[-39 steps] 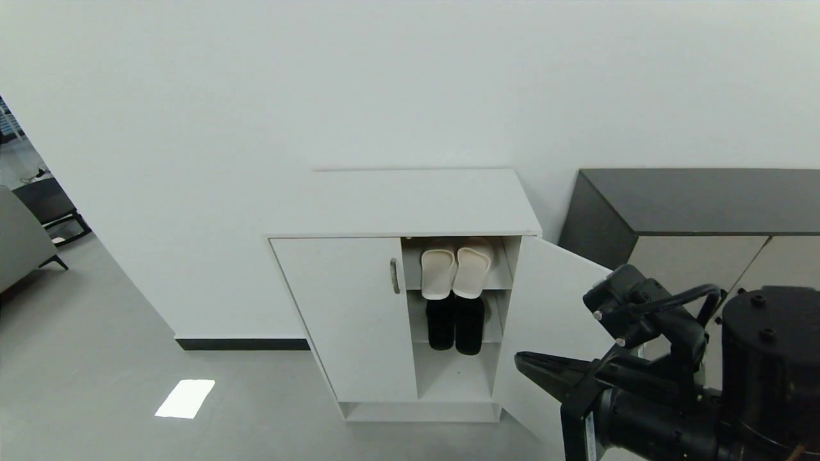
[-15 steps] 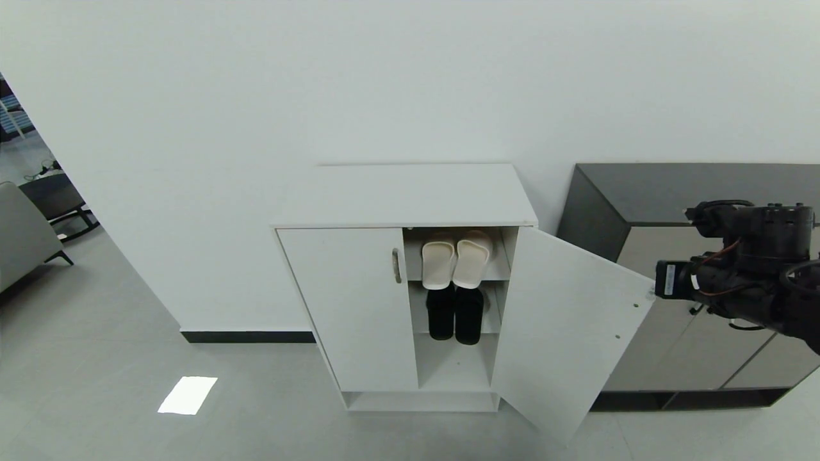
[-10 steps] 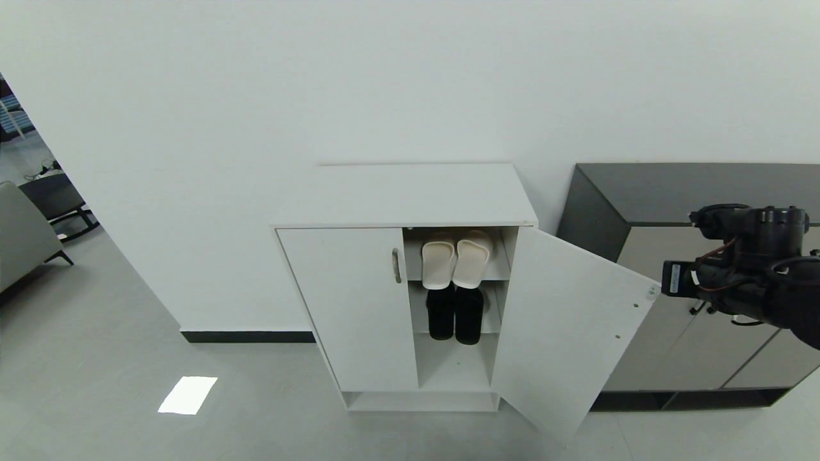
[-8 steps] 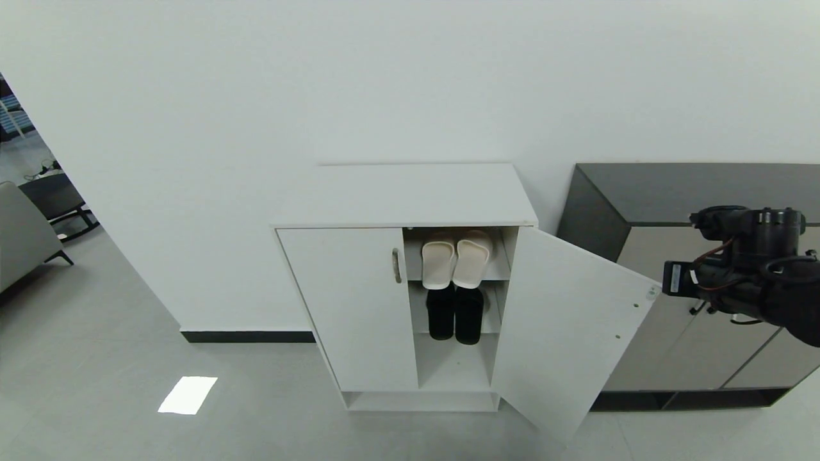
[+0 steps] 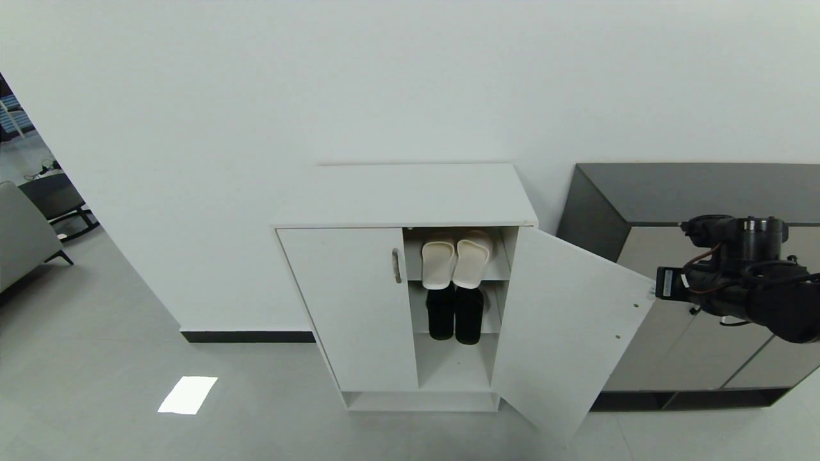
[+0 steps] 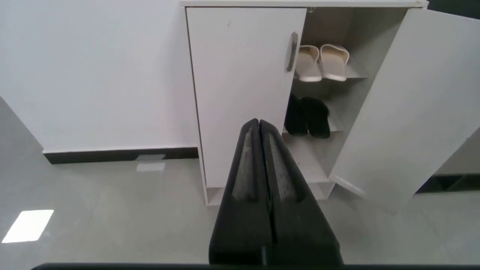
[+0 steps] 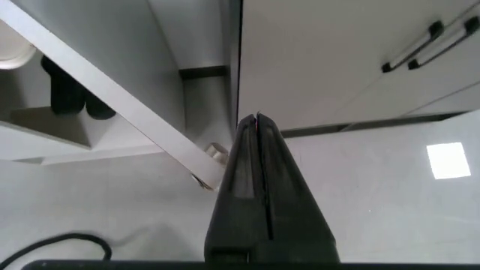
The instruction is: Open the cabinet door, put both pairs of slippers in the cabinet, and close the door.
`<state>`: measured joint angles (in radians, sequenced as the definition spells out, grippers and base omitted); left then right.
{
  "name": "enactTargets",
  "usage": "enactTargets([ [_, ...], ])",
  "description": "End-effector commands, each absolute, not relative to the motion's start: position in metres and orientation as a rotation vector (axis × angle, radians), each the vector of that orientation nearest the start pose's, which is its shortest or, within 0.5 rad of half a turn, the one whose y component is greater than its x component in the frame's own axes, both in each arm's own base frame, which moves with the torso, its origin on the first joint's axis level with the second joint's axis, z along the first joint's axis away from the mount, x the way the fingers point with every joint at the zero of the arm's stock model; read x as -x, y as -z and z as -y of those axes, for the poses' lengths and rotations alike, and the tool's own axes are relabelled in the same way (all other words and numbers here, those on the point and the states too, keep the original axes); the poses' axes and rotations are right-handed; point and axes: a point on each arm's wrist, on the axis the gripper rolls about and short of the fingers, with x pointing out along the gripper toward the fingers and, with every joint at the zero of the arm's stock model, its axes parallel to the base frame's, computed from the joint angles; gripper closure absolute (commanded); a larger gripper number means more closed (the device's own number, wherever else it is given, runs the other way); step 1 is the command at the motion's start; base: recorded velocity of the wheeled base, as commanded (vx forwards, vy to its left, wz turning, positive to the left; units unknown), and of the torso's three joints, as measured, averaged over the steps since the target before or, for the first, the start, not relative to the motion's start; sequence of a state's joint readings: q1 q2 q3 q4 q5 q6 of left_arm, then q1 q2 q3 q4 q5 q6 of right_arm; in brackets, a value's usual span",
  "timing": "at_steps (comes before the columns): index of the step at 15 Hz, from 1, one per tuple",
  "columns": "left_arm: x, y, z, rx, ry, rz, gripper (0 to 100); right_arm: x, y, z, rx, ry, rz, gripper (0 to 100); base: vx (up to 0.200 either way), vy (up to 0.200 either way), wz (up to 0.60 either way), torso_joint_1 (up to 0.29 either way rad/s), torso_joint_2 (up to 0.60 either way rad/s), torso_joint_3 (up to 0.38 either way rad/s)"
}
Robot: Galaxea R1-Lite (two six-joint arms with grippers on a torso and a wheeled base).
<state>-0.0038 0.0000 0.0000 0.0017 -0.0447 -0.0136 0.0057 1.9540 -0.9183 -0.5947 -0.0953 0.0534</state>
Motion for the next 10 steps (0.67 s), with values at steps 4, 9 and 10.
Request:
enactTargets([
  [4,0.023,-0.075,0.001,0.014,0.048,-0.002,100,-0.355,-0.120,-0.012,-0.029,0.054,-0.450,100,0.000,0.000,0.00,0.000,0.00,0.000],
  [9,0.023,-0.075,0.001,0.014,0.048,-0.003,100,-0.273,-0.151,-0.102,0.032,-0.268,-0.409,100,0.000,0.000,0.00,0.000,0.00,0.000],
  [10,0.023,-0.075,0.001,0.014,0.048,-0.003,100,-0.261,-0.155,-0.114,0.034,-0.316,-0.402,100,0.000,0.000,0.00,0.000,0.00,0.000],
])
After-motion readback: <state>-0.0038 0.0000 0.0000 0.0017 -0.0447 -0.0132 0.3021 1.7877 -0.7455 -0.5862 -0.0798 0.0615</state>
